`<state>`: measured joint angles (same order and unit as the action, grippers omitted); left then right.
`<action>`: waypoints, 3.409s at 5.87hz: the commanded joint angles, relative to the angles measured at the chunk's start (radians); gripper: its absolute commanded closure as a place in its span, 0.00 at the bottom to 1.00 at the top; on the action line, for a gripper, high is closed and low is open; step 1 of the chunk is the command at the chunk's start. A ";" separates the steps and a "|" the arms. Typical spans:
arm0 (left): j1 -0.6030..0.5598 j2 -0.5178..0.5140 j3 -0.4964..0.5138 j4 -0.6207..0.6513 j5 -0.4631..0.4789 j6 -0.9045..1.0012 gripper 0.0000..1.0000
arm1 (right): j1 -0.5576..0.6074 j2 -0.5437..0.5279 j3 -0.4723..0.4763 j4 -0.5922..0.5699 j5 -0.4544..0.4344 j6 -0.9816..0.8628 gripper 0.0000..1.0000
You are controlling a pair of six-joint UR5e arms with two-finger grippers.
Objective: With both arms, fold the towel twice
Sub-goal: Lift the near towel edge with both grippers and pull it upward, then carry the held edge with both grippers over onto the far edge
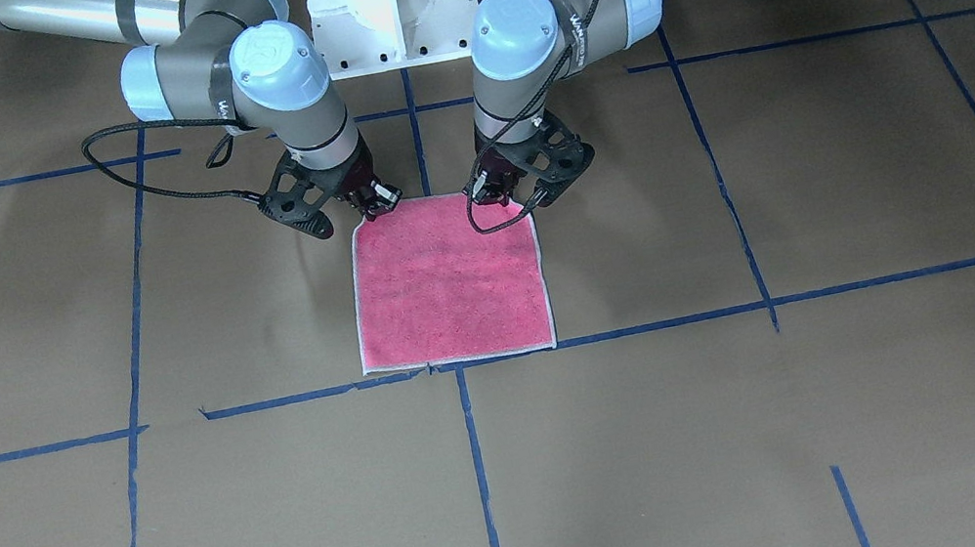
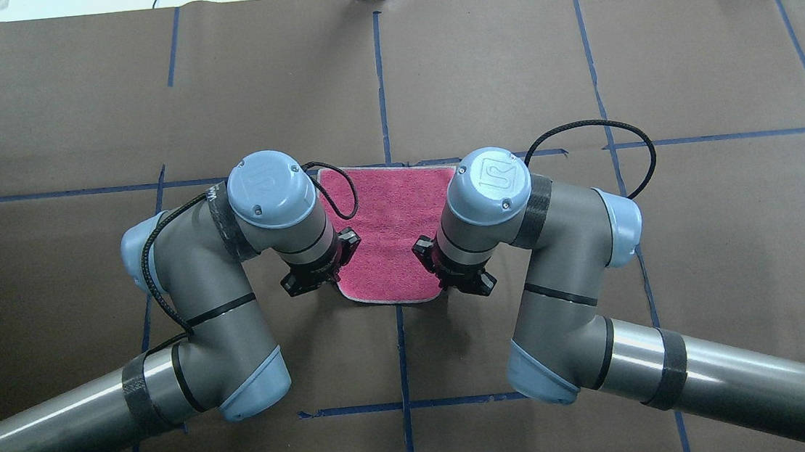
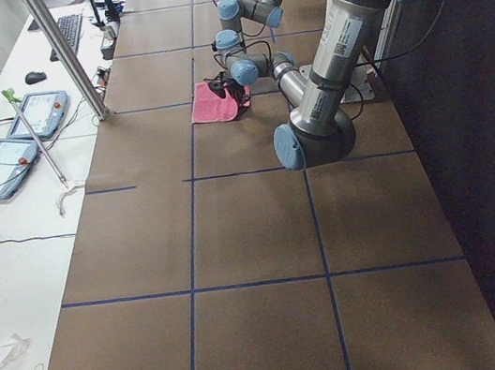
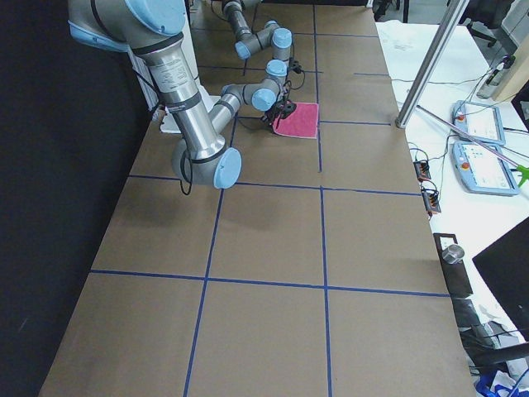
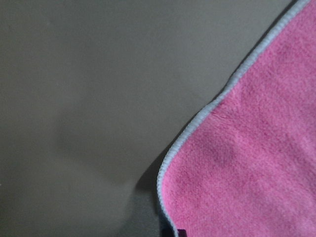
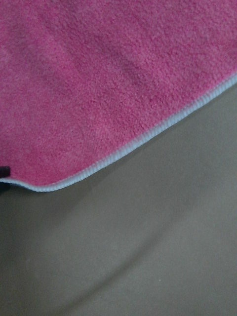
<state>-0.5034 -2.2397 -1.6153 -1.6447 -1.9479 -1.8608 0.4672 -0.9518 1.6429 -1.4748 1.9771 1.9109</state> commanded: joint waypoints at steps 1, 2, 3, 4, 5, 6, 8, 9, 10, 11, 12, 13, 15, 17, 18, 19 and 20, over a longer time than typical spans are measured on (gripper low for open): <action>-0.010 0.035 -0.059 0.019 -0.012 0.000 0.99 | 0.002 -0.001 0.063 -0.094 0.014 0.000 0.95; -0.014 0.058 -0.130 0.070 -0.055 0.000 1.00 | 0.002 0.001 0.078 -0.110 0.022 0.000 0.94; -0.014 0.061 -0.170 0.122 -0.057 0.000 1.00 | 0.002 -0.004 0.081 -0.111 0.022 0.002 0.94; -0.003 0.061 -0.170 0.125 -0.055 -0.001 1.00 | -0.002 -0.007 0.093 -0.111 0.037 0.002 0.94; 0.005 0.055 -0.170 0.125 -0.057 -0.001 1.00 | -0.010 -0.007 0.095 -0.108 0.049 0.031 0.94; 0.032 0.060 -0.175 0.125 -0.054 -0.001 1.00 | -0.015 -0.012 0.110 -0.108 0.083 0.045 0.94; 0.042 0.061 -0.175 0.125 -0.055 -0.004 1.00 | -0.030 -0.051 0.155 -0.108 0.092 0.045 0.94; 0.042 0.057 -0.178 0.125 -0.059 -0.003 1.00 | -0.032 -0.051 0.152 -0.110 0.092 0.045 0.94; 0.040 0.064 -0.178 0.125 -0.066 -0.001 1.00 | -0.032 -0.051 0.149 -0.108 0.092 0.045 0.93; 0.039 0.069 -0.186 0.125 -0.078 -0.001 1.00 | -0.032 -0.058 0.146 -0.108 0.092 0.043 0.93; 0.040 0.065 -0.186 0.123 -0.082 -0.001 1.00 | -0.030 -0.061 0.146 -0.108 0.091 0.043 0.93; 0.039 0.063 -0.184 0.121 -0.082 -0.001 1.00 | -0.019 -0.059 0.144 -0.105 0.091 0.043 0.93; 0.034 0.057 -0.167 0.106 -0.080 0.000 1.00 | 0.017 -0.053 0.109 -0.099 0.091 0.045 0.92; 0.022 0.054 -0.138 0.085 -0.078 0.003 1.00 | 0.031 -0.045 0.074 -0.098 0.092 0.043 0.92; 0.000 0.052 -0.121 0.068 -0.080 0.023 1.00 | 0.040 -0.027 0.060 -0.098 0.092 0.043 0.92; -0.009 0.026 -0.089 0.068 -0.080 0.028 1.00 | 0.050 -0.009 0.040 -0.098 0.095 0.043 0.92; -0.017 0.008 -0.072 0.068 -0.080 0.028 1.00 | 0.057 0.007 0.022 -0.098 0.097 0.043 0.92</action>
<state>-0.5109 -2.2129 -1.7084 -1.5754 -2.0278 -1.8356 0.5164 -0.9611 1.6829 -1.5724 2.0722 1.9543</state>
